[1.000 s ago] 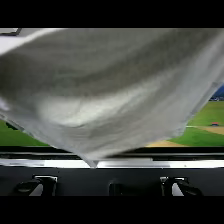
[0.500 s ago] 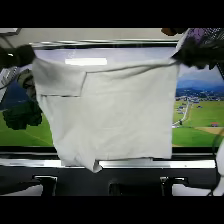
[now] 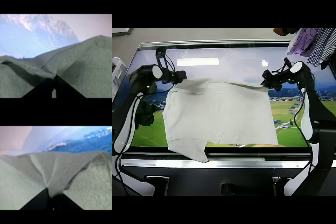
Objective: Fold the clothes and pants, and hang the long-sleeved shirts on hangers.
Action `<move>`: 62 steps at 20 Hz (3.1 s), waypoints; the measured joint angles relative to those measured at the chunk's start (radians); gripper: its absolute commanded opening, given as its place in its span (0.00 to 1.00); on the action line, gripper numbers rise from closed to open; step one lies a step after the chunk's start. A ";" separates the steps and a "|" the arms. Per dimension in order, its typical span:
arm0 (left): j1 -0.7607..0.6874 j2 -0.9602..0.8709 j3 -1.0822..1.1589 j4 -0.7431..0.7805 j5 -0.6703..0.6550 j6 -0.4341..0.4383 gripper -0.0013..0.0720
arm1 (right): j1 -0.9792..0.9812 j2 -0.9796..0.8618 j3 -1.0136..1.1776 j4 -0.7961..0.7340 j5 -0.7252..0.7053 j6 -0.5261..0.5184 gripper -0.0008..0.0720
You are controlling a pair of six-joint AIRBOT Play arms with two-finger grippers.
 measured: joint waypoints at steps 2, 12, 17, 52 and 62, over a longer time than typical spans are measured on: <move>-0.001 -0.012 0.010 -0.002 -0.046 0.000 0.58 | -0.008 -0.010 0.002 0.008 0.025 -0.014 0.58; 0.189 0.190 0.024 -0.005 -0.500 0.130 0.57 | -0.264 0.230 -0.114 0.019 0.424 -0.334 0.58; 0.307 0.371 -0.168 -0.010 -0.552 0.143 0.57 | -0.416 0.437 -0.494 0.015 0.465 -0.424 0.59; 0.625 0.618 -0.976 -0.351 -0.418 0.394 0.55 | -0.475 0.584 -1.254 0.145 0.171 -0.698 0.06; 0.628 0.618 -1.134 -0.427 -0.340 0.463 0.55 | -0.475 0.632 -1.254 0.172 0.176 -0.698 0.06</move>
